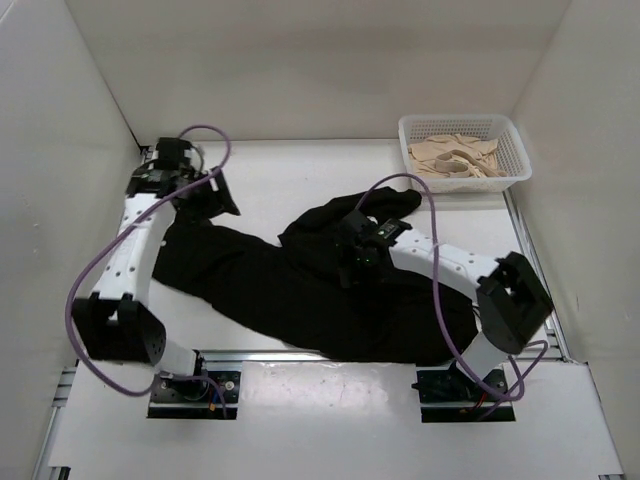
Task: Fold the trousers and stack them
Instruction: Flatten the trousers out
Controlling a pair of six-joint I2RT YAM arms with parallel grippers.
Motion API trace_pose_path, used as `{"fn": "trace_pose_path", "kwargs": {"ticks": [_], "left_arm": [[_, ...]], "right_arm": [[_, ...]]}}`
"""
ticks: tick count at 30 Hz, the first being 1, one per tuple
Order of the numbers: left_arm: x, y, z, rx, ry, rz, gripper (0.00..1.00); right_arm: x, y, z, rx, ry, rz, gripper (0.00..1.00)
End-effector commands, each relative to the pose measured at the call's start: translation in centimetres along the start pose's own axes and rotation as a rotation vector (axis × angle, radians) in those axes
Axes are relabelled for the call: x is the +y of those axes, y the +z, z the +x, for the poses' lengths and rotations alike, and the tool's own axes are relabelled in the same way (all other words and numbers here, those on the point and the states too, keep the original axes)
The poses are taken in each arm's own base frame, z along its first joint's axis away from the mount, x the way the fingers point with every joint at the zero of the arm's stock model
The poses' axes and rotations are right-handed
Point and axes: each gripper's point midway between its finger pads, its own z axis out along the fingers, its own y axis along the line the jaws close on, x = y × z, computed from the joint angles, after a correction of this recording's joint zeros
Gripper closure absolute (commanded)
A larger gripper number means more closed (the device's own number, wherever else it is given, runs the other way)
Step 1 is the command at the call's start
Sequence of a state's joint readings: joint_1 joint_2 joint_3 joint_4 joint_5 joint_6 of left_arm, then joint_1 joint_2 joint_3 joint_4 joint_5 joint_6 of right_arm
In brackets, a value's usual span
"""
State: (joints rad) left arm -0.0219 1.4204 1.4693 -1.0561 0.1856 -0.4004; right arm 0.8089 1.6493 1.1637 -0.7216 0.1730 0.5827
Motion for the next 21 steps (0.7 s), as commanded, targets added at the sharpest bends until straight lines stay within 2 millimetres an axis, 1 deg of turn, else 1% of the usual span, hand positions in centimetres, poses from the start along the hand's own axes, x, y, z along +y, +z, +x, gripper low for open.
{"fn": "trace_pose_path", "kwargs": {"ticks": [1,2,3,4,5,6,7,8,9,10,11,12,13,14,15,16,17,18,19,20,21], "left_arm": [[-3.9,2.4,1.0,0.049,0.12,0.04,0.18],[-4.3,3.7,0.7,0.062,0.139,0.015,0.18],[-4.9,4.4,0.7,0.071,0.154,0.011,0.18],[-6.3,4.6,0.4,0.06,0.188,0.016,0.18],[-6.6,6.2,0.6,0.088,0.198,-0.001,0.18],[-7.0,6.8,0.5,0.09,0.21,-0.009,0.18],[-7.3,7.4,0.6,0.102,0.221,-0.023,0.18],[-8.2,7.6,-0.1,0.079,0.25,-0.025,0.18],[-7.9,9.1,0.2,0.115,0.249,-0.045,0.18],[-8.2,9.7,0.4,0.125,0.261,-0.06,0.18],[-8.4,10.3,0.1,0.126,0.262,-0.061,0.18],[-9.0,11.5,-0.1,0.135,0.281,-0.059,0.18],[-9.3,12.0,0.1,0.148,0.289,-0.061,0.17],[-9.5,12.6,-0.1,0.151,0.289,-0.062,0.15],[-10.3,12.9,-0.5,0.139,0.31,-0.048,0.15],[-10.1,14.4,-0.2,0.164,0.319,-0.061,0.14],[-10.0,14.9,-0.1,0.176,0.319,-0.067,0.14],[-10.2,15.5,0.1,0.179,0.341,-0.075,0.12],[-10.2,16.5,0.0,0.187,0.342,-0.08,0.11],[-10.1,17.0,0.1,0.193,0.341,-0.084,0.11],[-10.4,17.3,0.4,0.199,0.36,-0.08,0.11]], "right_arm": [[-3.7,-2.9,-1.9,-0.122,0.118,0.12,0.11],[-4.5,-4.6,-3.0,-0.174,0.142,0.125,0.03],[-5.7,-5.8,-3.3,-0.184,0.162,0.157,0.02],[-7.2,-7.3,-5.0,-0.234,0.221,0.171,0.02],[-8.4,-9.0,-5.7,-0.278,0.262,0.172,0.04],[-9.5,-9.7,-6.1,-0.298,0.304,0.166,0.09],[-11.9,-10.5,-6.7,-0.317,0.379,0.178,0.15],[-13.3,-11.3,-6.7,-0.335,0.419,0.173,0.25],[-14.6,-11.3,-6.5,-0.326,0.457,0.169,0.3],[-17.7,-11.2,-6.5,-0.311,0.571,0.184,0.33],[-17.7,-10.9,-6.1,-0.269,0.606,0.098,0.33],[-18.4,-10.4,-5.7,-0.245,0.643,0.065,0.33],[-20.3,-10.3,-5.6,-0.23,0.729,0.048,0.33],[-20.7,-9.3,-5.4,-0.191,0.772,0.01,0.31],[-20.8,-8.7,-5.2,-0.165,0.806,-0.035,0.31],[-21.1,-8.5,-5.3,-0.138,0.872,-0.098,0.31],[-21.4,-8.1,-5.2,-0.128,0.907,-0.118,0.31],[-22.3,-7.6,-5.1,-0.125,0.969,-0.135,0.29],[-22.5,-7.3,-5.1,-0.115,0.997,-0.16,0.27],[-22.7,-6.7,-5.4,-0.1,1.024,-0.182,0.27],[-22.8,-6.4,-5.1,-0.075,1.067,-0.213,0.27]]}}
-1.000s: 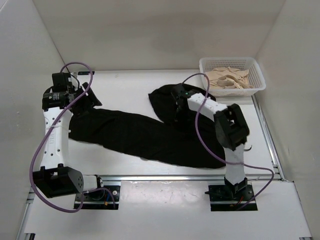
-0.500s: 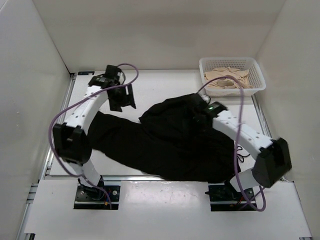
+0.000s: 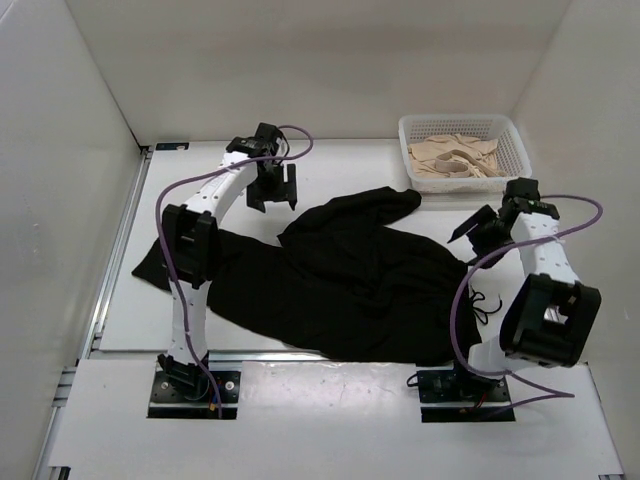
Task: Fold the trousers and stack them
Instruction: Flatten the trousers out
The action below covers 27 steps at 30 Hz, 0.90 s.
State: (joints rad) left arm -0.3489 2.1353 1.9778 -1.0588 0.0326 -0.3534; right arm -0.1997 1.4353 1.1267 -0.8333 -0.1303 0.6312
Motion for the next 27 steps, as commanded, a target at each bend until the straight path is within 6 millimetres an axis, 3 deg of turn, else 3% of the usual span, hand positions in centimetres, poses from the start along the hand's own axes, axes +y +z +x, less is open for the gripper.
{"fn": "trace_pose_path", "kwargs": {"ticks": [1,9,11,15,19,23,24,27], "left_arm": [[-0.9,-0.2,-1.0,-0.024,0.05,0.001,0.09],[-2.0,3.5,0.3,0.059,0.065,0.048,0.09],[-2.6,3.5,0.1,0.052,0.065,0.054,0.09],[-2.9,4.8,0.4,0.072,0.063,0.07,0.09],[-3.5,5.8,0.7,0.1,0.061,0.102,0.18],[-3.8,6.5,1.1,0.12,0.059,0.12,0.56],[-3.9,6.5,1.1,0.124,0.059,0.129,0.86],[-3.7,6.6,0.6,0.116,0.033,0.128,0.9]], "right_arm": [[1.6,0.5,0.6,0.12,0.106,-0.141,0.27],[0.3,5.3,0.6,0.237,0.253,-0.102,0.27],[-0.3,6.8,0.4,0.245,0.276,-0.071,0.27],[-0.6,9.0,-0.9,0.233,0.307,-0.057,0.27],[-1.7,11.9,-0.5,0.268,0.303,0.032,0.29],[-1.6,12.1,-0.7,0.247,0.279,0.054,0.77],[-1.4,11.5,-1.6,0.201,0.255,0.054,0.96],[-1.5,9.2,-2.9,0.116,0.237,0.084,1.0]]}}
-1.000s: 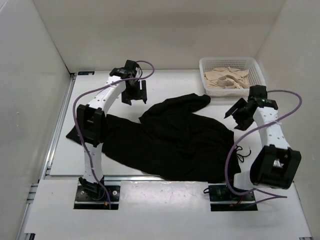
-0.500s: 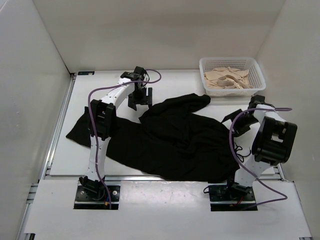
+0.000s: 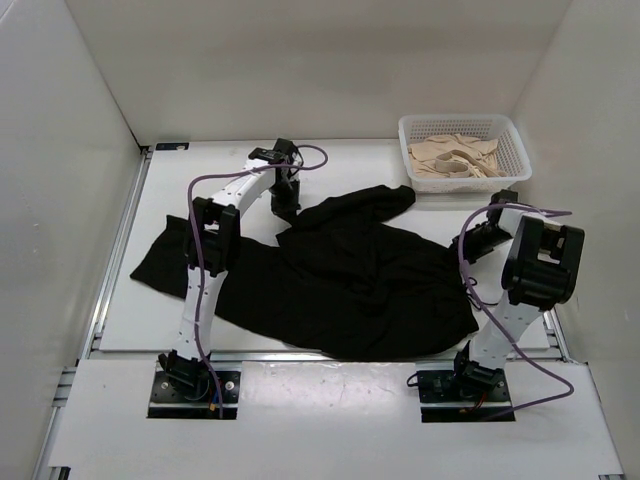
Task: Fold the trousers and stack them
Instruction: Flatten the trousers out
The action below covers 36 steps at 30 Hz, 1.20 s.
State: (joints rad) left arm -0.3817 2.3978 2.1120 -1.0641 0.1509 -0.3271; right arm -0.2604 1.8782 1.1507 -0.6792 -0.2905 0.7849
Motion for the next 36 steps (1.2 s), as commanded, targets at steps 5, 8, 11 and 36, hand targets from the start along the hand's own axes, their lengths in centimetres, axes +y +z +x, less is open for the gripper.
{"fn": "trace_pose_path", "kwargs": {"ticks": [5,8,11,36], "left_arm": [[1.0,-10.1,-5.3,-0.237,-0.107,0.091,0.9],[2.4,-17.5,-6.1,-0.389,-0.164,0.096,0.9],[3.3,-24.1,-4.0,-0.52,-0.228,0.068,0.9],[19.6,-19.8,1.0,-0.411,-0.58,-0.312,0.31]], "right_arm": [[1.0,-7.5,-2.6,-0.328,-0.066,-0.01,1.0],[0.5,-9.5,-2.0,-0.386,-0.092,-0.016,1.0],[-0.5,-10.8,-1.5,-0.44,-0.092,-0.008,1.0],[-3.4,-11.9,-0.5,-0.536,-0.137,0.025,1.0]]}}
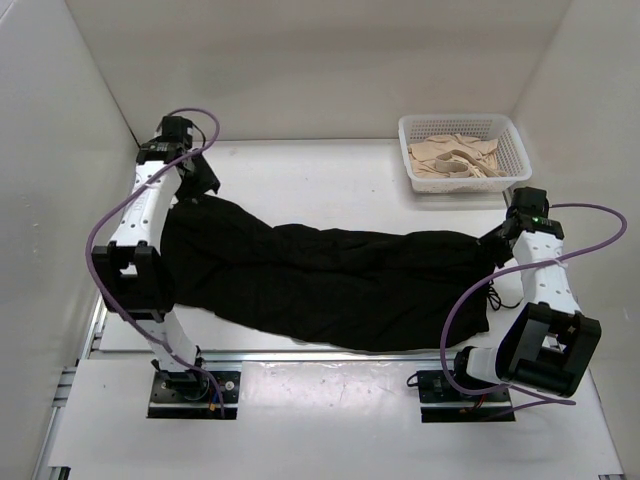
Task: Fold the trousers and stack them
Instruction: Flatten the trousers out
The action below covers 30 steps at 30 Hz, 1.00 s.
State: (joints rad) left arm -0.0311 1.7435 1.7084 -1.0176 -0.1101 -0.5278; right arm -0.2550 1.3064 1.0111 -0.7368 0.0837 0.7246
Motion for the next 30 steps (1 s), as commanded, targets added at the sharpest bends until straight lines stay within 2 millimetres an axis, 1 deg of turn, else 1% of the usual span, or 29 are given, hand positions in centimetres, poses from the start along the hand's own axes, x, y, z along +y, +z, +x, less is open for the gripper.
{"fn": "trace_pose_path", "kwargs": {"ticks": [1,2,3,4,6,7,8,9,10,11,12,14,15,17,18,19,20,21,23,24,25,26,27,28,29,30], "left_arm": [[3.5,3.3,0.3,0.065,-0.071,-0.08,0.3],[3.7,4.2,0.3,0.088,-0.073,-0.061,0.29],[3.9,5.2,0.8,0.126,-0.077,-0.049,0.29],[3.5,6.6,0.2,0.13,-0.077,-0.051,0.34],[3.2,7.9,-0.5,0.133,-0.067,-0.052,0.34],[2.6,7.9,-1.7,0.115,-0.068,-0.043,0.32],[3.1,9.5,-1.2,0.154,-0.056,-0.077,0.3],[2.9,10.0,-1.3,0.155,-0.043,-0.098,0.29],[2.5,10.1,-2.5,0.12,-0.042,-0.121,0.29],[2.7,11.8,-1.9,0.156,-0.039,-0.14,0.27],[3.0,12.2,-1.6,0.175,-0.035,-0.16,0.27],[2.8,13.0,-1.4,0.181,-0.031,-0.18,0.27],[3.0,13.8,-0.9,0.199,-0.029,-0.19,0.26],[3.4,14.7,0.0,0.228,-0.026,-0.205,0.26],[3.5,15.6,0.7,0.252,-0.025,-0.207,0.28],[3.6,15.9,1.0,0.261,-0.024,-0.212,0.32],[3.7,16.0,1.3,0.269,-0.023,-0.216,0.44],[3.6,16.0,1.4,0.273,-0.024,-0.208,0.55],[3.5,15.6,1.1,0.265,-0.025,-0.204,0.86],[3.3,14.9,0.2,0.239,-0.025,-0.204,0.9],[3.1,13.4,-0.9,0.205,-0.027,-0.2,0.9],[2.9,12.5,-1.9,0.171,-0.03,-0.192,0.9],[2.6,10.9,-3.1,0.137,-0.032,-0.188,0.9],[2.1,8.7,-4.6,0.089,-0.029,-0.162,0.9],[2.3,7.4,-5.8,0.051,-0.045,-0.149,0.9],[2.4,4.9,-7.7,-0.015,-0.067,-0.125,0.9]], "right_arm": [[-0.6,-0.1,0.0,-0.013,-0.012,0.008,1.0],[-0.5,-0.1,0.2,-0.007,-0.012,0.002,1.0],[-0.3,-0.1,0.0,-0.014,-0.021,-0.004,1.0],[-0.3,-0.1,0.0,-0.014,-0.021,-0.004,1.0],[-0.6,0.1,0.2,-0.007,-0.021,0.002,1.0],[-0.6,0.1,0.2,-0.007,-0.03,0.002,1.0],[-0.5,0.4,0.2,-0.007,-0.03,0.002,1.0],[-0.5,0.4,0.2,-0.007,-0.03,0.002,1.0],[-0.5,0.6,0.4,0.007,-0.031,0.002,1.0],[-0.7,0.7,0.6,0.014,-0.031,0.007,1.0],[-0.6,0.8,0.5,0.007,-0.031,0.002,1.0],[-0.5,1.0,0.7,0.02,-0.031,0.0,1.0],[-0.5,1.0,0.7,0.02,-0.031,0.0,1.0],[-0.5,1.0,0.7,0.02,-0.031,0.0,1.0],[-0.5,1.2,0.6,0.02,-0.031,0.0,1.0],[-0.3,1.2,0.7,0.026,-0.031,-0.006,1.0],[-0.3,1.2,0.7,0.026,-0.031,-0.007,1.0],[-0.4,1.4,0.8,0.033,-0.031,-0.001,1.0],[-0.2,1.2,0.5,0.026,-0.031,-0.007,1.0],[0.1,1.1,0.2,0.019,-0.031,-0.012,1.0],[0.2,1.1,0.3,0.025,-0.031,-0.019,1.0],[0.0,1.0,0.5,0.033,-0.031,-0.013,1.0],[0.3,0.8,0.2,0.025,-0.031,-0.019,1.0],[0.7,0.4,-0.2,0.008,-0.031,-0.034,1.0],[0.6,0.1,-0.1,0.009,-0.031,-0.033,1.0],[0.9,-0.4,-0.7,-0.008,-0.03,-0.035,1.0]]}}
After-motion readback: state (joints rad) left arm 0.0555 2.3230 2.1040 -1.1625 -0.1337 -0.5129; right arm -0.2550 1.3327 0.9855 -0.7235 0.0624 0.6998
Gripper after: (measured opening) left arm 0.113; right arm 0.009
